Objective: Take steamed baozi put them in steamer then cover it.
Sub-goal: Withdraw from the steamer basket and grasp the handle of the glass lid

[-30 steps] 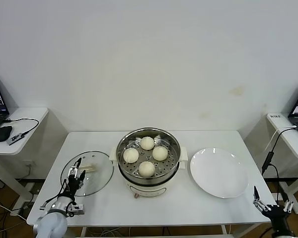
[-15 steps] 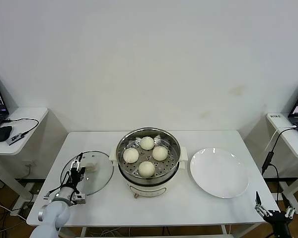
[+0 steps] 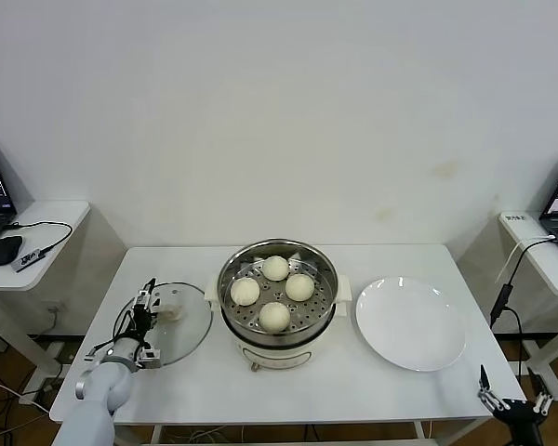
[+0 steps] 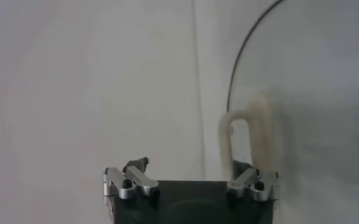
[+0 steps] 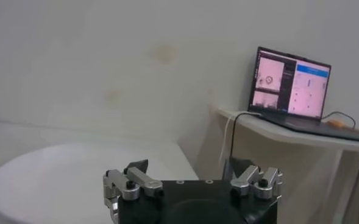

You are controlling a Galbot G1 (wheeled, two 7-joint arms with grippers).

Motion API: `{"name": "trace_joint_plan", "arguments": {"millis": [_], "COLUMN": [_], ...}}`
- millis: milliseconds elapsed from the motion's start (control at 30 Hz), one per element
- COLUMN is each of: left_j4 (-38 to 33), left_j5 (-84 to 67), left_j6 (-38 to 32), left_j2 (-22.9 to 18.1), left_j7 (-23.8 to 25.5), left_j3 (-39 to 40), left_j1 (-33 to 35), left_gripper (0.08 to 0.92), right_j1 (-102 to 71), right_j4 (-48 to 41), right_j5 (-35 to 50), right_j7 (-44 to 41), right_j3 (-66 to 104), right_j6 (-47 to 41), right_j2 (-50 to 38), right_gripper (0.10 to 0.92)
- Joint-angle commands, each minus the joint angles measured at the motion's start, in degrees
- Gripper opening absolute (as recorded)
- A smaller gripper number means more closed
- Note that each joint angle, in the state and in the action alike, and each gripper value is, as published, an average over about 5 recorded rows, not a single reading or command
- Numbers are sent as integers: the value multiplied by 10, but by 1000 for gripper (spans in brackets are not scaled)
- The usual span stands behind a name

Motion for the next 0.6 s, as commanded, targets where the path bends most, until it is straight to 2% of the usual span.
{"name": "trace_joint_plan", "arguments": {"millis": [33,367,600], "left_j4": [17,5,-66], "left_j5": [-6,-20,-29], "left_j6": [3,4,12], "left_j2": [0,-9,3], "left_j7": [7,-14,-31], "left_j3": [6,0,-16], "left_j1": [-8,19,58], "left_gripper": [707,421,214], "right_j1": [1,-1,-4], "right_j4": [-6,-3,6], "right_j5": [-3,-5,-3], "right_j7": [0,-2,-3], "right_j3": [0,-4,-17], "right_j6": [-1,-1,4], "right_j2": [2,-2,-7], "right_gripper": [823,823,823]}}
